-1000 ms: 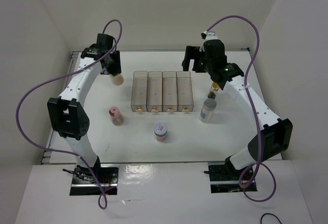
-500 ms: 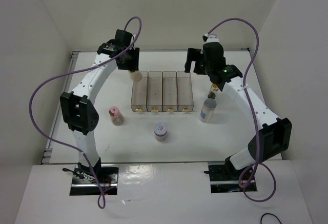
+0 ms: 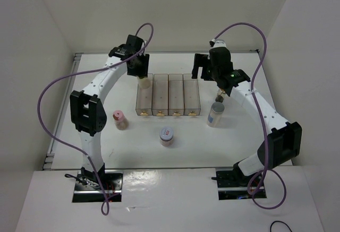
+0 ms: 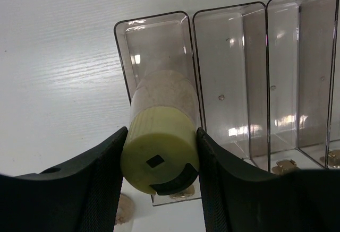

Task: Organize the condiment bottles

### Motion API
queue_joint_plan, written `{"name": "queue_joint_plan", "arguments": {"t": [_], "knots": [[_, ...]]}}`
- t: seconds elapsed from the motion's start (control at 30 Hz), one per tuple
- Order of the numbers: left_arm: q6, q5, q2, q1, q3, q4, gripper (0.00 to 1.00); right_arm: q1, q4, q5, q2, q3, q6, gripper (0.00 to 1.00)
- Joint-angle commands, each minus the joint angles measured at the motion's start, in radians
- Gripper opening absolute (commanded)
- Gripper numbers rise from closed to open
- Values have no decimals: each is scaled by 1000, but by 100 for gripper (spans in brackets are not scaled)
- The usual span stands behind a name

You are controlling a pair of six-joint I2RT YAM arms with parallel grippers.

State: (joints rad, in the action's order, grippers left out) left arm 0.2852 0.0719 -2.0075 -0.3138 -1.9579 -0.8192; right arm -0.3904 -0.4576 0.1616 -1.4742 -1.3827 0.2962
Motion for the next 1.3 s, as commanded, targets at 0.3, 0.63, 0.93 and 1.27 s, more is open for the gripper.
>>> {"name": "queue_joint_plan", "arguments": {"t": [0.3, 0.63, 0.93, 1.27], "knots": [[-11, -18, -53, -8, 63, 74, 19, -10, 42, 7, 32, -7, 9, 99], [-1, 22, -85, -28, 96, 83, 24, -1, 45, -22, 3, -7, 9, 99], [-11, 71, -94, -39, 105, 83, 43, 8, 45, -22, 21, 16, 9, 99], [-1, 80, -62, -39, 105, 52, 92, 8, 63, -42, 11, 27, 9, 99]]}}
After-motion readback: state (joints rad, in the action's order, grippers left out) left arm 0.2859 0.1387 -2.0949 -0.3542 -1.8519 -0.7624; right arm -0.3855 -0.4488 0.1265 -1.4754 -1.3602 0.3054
